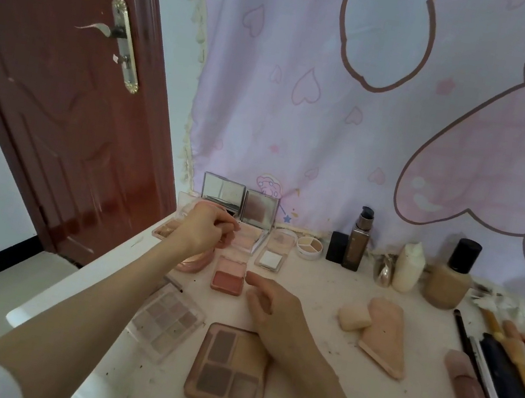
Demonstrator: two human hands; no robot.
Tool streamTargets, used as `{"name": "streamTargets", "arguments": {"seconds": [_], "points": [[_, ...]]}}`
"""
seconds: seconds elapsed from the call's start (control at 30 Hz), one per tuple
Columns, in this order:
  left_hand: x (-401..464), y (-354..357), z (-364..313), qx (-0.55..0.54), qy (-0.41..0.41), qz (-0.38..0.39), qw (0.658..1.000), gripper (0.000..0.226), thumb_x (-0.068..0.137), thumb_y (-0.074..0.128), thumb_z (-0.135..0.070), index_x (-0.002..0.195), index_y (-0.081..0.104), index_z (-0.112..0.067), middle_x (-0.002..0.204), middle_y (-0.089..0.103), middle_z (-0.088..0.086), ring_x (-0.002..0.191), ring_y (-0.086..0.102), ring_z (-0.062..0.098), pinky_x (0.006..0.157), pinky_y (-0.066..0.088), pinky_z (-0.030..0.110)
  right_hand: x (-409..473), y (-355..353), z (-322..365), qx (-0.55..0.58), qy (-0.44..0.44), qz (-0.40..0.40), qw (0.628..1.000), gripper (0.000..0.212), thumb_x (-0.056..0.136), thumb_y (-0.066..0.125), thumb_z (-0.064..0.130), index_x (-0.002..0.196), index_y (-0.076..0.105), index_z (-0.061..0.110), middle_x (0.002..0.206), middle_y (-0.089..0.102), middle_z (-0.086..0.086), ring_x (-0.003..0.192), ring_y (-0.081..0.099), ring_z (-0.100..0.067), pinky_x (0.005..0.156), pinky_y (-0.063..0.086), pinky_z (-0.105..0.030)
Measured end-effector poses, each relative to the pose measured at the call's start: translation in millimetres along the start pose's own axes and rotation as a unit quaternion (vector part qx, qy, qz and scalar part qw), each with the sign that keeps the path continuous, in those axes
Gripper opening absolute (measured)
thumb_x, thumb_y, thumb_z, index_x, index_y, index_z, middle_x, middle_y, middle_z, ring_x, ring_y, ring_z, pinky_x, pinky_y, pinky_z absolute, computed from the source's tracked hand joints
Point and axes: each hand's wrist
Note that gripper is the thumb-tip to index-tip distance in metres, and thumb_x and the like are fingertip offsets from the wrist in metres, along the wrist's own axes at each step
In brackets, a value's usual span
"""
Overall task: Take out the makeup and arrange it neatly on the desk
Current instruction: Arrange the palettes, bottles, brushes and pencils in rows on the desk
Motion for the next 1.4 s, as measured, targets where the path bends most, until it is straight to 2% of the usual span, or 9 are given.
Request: {"name": "streamTargets", "arguments": {"seconds": [0.17,0.3,0.47,0.63,0.77,0.97,1.1,1.27,1.4], "points": [[8.2,10.9,2.9,0.028,0.005,-0.016,0.999,0.020,0.089,0.046,0.012,0.097,0.064,0.009,0.075,0.058,0.014,0.061,0.053,0.021,0.056,0.050,0.021,0.0,0.5,3.4,-0.068,-0.039,0.032,0.996,0.037,0.100,0.037,0.024,0.133,0.051,0.017,0.143,0.046,0.002,0.131,0.040,-0.011,0.114,0.019,-0.020],[12.9,13.7,4.3,0.057,0.018,-0.050,0.997,0.016,0.087,0.055,0.005,0.098,0.067,0.004,0.078,0.064,0.014,0.062,0.058,0.020,0.061,0.054,0.020,-1.4,2.6,3.4,-0.098,-0.067,0.040,0.992,0.037,0.101,0.034,0.025,0.135,0.050,0.019,0.145,0.043,0.005,0.132,0.038,-0.009,0.108,0.003,-0.008],[12.4,14.9,6.1,0.076,0.031,-0.090,0.993,0.016,0.088,0.056,0.002,0.099,0.067,0.003,0.079,0.066,0.012,0.065,0.061,0.021,0.068,0.057,0.029,0.0,5.3,3.2,-0.148,-0.077,0.077,0.983,0.042,0.102,0.029,0.032,0.142,0.037,0.024,0.151,0.032,0.008,0.138,0.026,-0.010,0.109,-0.002,-0.014],[3.4,12.3,10.1,0.159,0.051,-0.085,0.982,0.026,0.092,0.052,-0.011,0.116,0.063,-0.005,0.112,0.066,0.009,0.096,0.063,0.019,0.084,0.042,0.017,2.1,9.7,2.2,-0.199,-0.045,0.137,0.969,0.054,0.100,0.019,0.045,0.148,0.020,0.021,0.157,0.016,0.006,0.145,0.008,-0.014,0.115,-0.003,-0.026],[-10.2,8.2,14.4,0.221,0.056,-0.055,0.972,0.036,0.094,0.050,-0.021,0.129,0.053,-0.012,0.126,0.060,0.003,0.112,0.056,0.015,0.076,0.026,0.006,3.7,13.6,1.8,-0.225,-0.029,0.150,0.962,0.058,0.100,0.014,0.047,0.150,0.014,0.018,0.158,0.008,0.004,0.145,0.002,-0.012,0.114,-0.005,-0.027],[-59.1,-0.4,13.5,0.179,0.097,-0.024,0.979,0.031,0.092,0.054,-0.019,0.123,0.058,-0.014,0.115,0.065,-0.001,0.102,0.060,0.012,0.094,0.044,0.024,2.9,5.0,4.6,-0.102,-0.013,0.059,0.993,0.040,0.102,0.028,0.027,0.139,0.041,0.018,0.142,0.045,-0.001,0.129,0.038,-0.016,0.092,0.017,-0.008],[-102.2,7.4,10.6,0.166,0.156,0.024,0.973,0.027,0.092,0.055,-0.022,0.117,0.061,-0.019,0.107,0.061,-0.010,0.093,0.055,0.000,0.077,0.036,0.000,-0.2,-3.3,5.1,0.056,0.042,0.002,0.998,0.034,0.101,0.035,0.018,0.132,0.049,0.018,0.131,0.056,0.000,0.118,0.052,-0.013,0.103,0.033,-0.021],[-141.5,20.4,11.7,0.325,0.159,0.055,0.931,0.055,0.085,0.046,-0.060,0.130,0.049,-0.029,0.125,0.052,-0.006,0.114,0.044,0.013,0.096,0.036,0.028,-7.4,-6.3,11.4,0.178,0.061,-0.061,0.980,0.028,0.100,0.035,0.013,0.121,0.055,0.011,0.115,0.063,-0.006,0.098,0.062,-0.014,0.092,0.044,-0.024],[-165.0,36.4,14.3,0.416,0.130,0.042,0.899,0.077,0.074,0.029,-0.077,0.136,0.037,-0.031,0.128,0.044,-0.006,0.112,0.039,0.016,0.094,0.033,0.029,-21.2,-8.0,10.5,0.142,0.061,-0.049,0.987,0.027,0.100,0.037,0.019,0.117,0.058,0.017,0.111,0.063,0.004,0.106,0.059,-0.009,0.098,0.041,-0.023]]}}
Point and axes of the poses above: each hand's wrist, its own x-axis towards the middle knuckle, its own y-axis out of the palm, z = x × y
